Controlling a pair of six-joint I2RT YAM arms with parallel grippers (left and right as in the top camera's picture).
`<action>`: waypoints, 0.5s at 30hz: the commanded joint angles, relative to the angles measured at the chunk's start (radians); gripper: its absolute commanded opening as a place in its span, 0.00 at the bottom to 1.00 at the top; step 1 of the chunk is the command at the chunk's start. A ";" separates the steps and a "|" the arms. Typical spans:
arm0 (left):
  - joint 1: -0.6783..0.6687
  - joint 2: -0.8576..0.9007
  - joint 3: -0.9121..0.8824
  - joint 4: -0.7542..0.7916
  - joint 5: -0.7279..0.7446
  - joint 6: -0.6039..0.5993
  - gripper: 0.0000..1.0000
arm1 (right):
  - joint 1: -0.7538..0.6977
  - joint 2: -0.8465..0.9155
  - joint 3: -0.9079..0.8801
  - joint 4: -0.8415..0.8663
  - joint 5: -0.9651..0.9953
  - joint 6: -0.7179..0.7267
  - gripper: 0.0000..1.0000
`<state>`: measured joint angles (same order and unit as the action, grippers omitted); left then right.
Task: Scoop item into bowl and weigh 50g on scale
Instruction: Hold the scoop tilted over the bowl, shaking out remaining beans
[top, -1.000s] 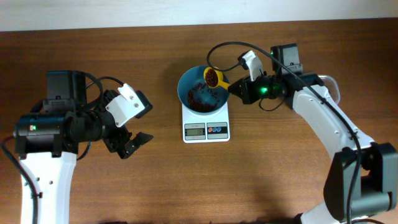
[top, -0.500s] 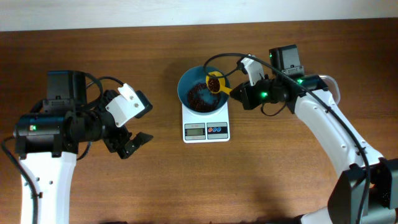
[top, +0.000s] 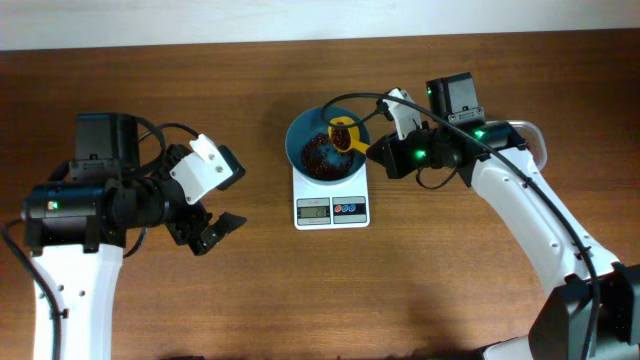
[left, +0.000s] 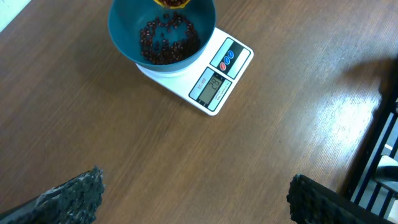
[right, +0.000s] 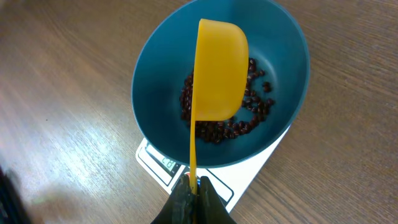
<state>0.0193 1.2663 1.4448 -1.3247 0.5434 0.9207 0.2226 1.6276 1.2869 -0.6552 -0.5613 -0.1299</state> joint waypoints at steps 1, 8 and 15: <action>0.005 -0.002 0.007 -0.001 0.018 0.012 0.99 | 0.006 -0.029 0.028 -0.009 -0.010 0.014 0.04; 0.005 -0.002 0.007 -0.001 0.018 0.012 0.99 | 0.013 -0.037 0.037 -0.004 -0.014 0.043 0.04; 0.005 -0.002 0.007 -0.001 0.018 0.012 0.99 | 0.033 -0.037 0.042 -0.011 0.052 0.056 0.04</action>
<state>0.0193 1.2663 1.4448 -1.3247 0.5434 0.9207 0.2424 1.6211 1.2999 -0.6628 -0.5392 -0.0883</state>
